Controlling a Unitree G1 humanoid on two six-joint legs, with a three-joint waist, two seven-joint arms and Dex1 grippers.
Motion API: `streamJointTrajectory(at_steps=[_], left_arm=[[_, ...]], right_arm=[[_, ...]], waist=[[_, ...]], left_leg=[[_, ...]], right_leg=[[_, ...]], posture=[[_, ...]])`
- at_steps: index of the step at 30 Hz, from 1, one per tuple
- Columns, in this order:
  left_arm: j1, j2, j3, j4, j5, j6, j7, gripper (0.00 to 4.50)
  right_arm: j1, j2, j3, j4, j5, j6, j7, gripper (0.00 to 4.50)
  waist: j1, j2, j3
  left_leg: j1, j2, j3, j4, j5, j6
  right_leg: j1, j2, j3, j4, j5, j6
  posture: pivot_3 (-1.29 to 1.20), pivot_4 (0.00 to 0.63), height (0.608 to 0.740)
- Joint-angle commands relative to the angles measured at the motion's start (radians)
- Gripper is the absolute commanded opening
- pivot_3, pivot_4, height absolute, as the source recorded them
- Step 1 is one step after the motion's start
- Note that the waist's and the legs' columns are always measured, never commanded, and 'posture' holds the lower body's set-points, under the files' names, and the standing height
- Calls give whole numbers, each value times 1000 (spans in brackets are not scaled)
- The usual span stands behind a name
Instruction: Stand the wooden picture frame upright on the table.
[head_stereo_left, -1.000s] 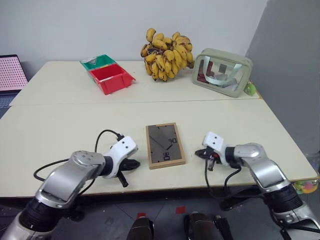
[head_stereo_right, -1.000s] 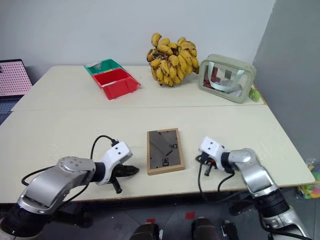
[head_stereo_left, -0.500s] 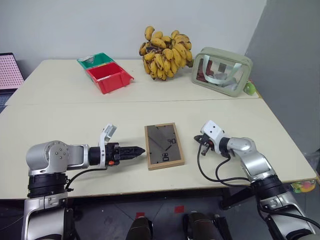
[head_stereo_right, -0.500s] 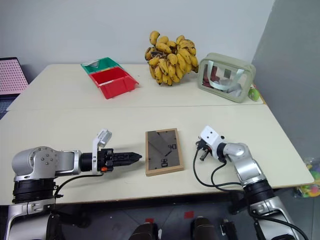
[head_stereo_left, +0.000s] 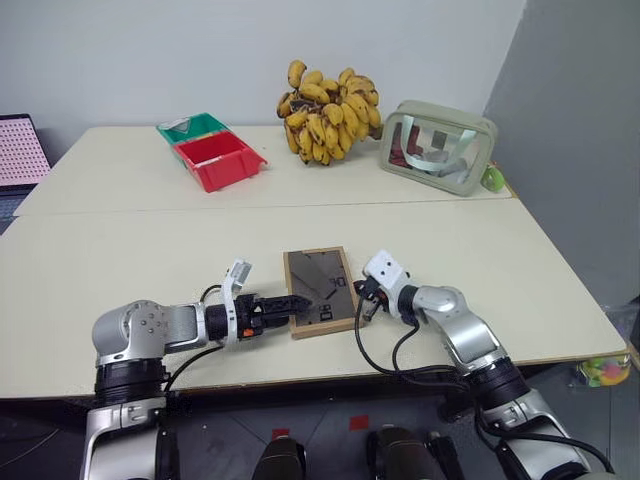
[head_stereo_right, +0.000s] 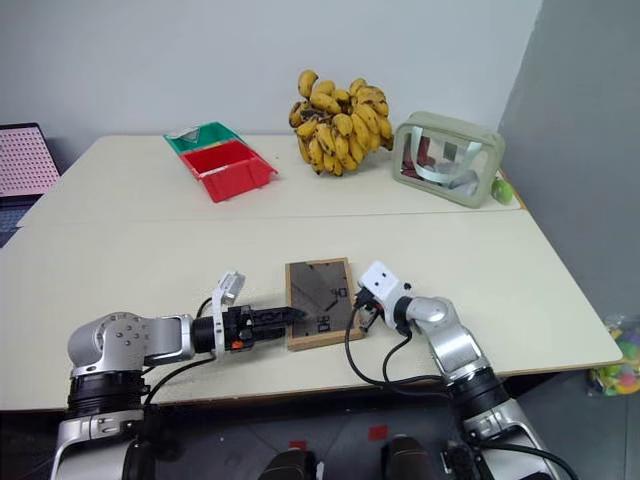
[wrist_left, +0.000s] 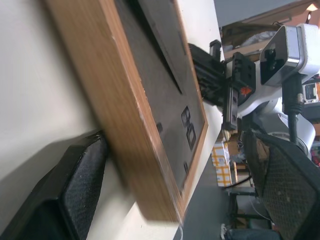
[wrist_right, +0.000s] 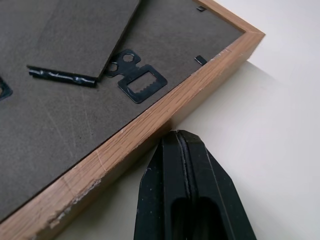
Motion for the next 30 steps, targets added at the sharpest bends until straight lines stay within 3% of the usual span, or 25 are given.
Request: streamJointTrajectory(at_steps=[1,5,20,22,30], left_arm=[[34,-59,-33,-23,-3,16,51,4449],[27,-75,23,-42,-9,25,96,4449],[-3,-18,146,-74,-117,121,130,1467],[3,-20,142,-88,-133,121,142,1287],[-36,-62,155,-103,-145,121,205,1287]], right_arm=[[-18,10,17,-7,6,5,-2,0],[-8,-32,-12,12,5,0,-8,0],[18,-114,-62,47,24,-49,-18,0],[8,-119,-69,47,30,-48,-12,0],[-58,-173,-162,-30,135,35,57,0]], waist=[[6,0,-1],[19,0,-1],[22,0,0],[22,0,0],[25,-1,0]], left_leg=[[0,-1,0,0,0,0],[-1,-2,0,0,0,0],[-3,-1,-1,-2,-1,-1],[-3,-1,-1,-2,-1,-1],[-8,-1,-1,-1,-1,-1]], right_leg=[[0,-1,0,0,0,0],[0,-1,0,-1,0,0],[-3,0,-2,-1,0,0],[-3,0,-2,-1,0,0],[-6,0,-2,-2,0,0]], posture=[[0,150,740],[0,150,740],[0,150,740],[0,150,740],[0,150,740]])
